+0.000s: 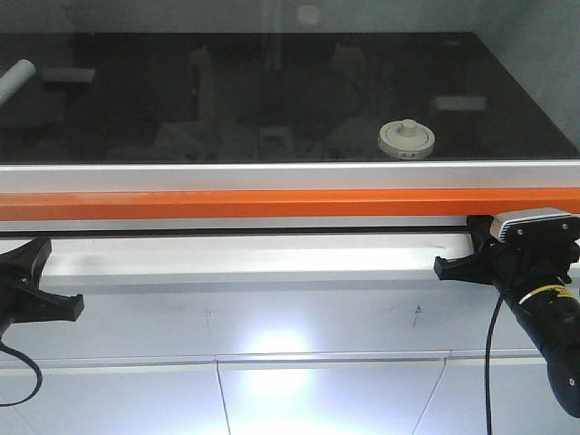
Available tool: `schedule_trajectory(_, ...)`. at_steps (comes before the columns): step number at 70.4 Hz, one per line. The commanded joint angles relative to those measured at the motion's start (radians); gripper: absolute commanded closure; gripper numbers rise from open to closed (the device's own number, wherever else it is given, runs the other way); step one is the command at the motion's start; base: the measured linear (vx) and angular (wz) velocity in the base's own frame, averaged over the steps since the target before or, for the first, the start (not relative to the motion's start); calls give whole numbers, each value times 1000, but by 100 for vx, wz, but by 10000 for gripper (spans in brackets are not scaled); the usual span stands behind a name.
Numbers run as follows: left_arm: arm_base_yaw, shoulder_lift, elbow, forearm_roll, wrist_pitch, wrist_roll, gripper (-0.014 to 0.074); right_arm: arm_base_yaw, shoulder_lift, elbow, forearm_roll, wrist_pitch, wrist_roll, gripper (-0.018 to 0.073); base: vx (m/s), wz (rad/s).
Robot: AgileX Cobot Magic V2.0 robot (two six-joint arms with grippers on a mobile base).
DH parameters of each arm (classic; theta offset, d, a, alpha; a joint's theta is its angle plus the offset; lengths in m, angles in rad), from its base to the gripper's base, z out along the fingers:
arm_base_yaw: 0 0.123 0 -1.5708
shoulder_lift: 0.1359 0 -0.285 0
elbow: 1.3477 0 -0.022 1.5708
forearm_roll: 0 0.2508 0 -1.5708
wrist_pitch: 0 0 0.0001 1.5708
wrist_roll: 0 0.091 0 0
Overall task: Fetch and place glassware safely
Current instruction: 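Move the left gripper under the orange sash handle beside the right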
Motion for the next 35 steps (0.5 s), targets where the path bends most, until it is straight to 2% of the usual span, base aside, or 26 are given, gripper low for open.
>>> schedule_trajectory(1, -5, 26, -39, -12, -121, -9, 603, -1, -25, -25, -9, -158, -7, 560, 0, 0)
schedule_trajectory(25, -5, 155, -151, -13, -107, -9, 603, -1, -25, -22, -9, -149, -7, 560, 0, 0)
schedule_trajectory(35, -5, 178, -161, -43, -116, -9, 603, -1, -25, -22, -9, -149, -7, 560, 0, 0)
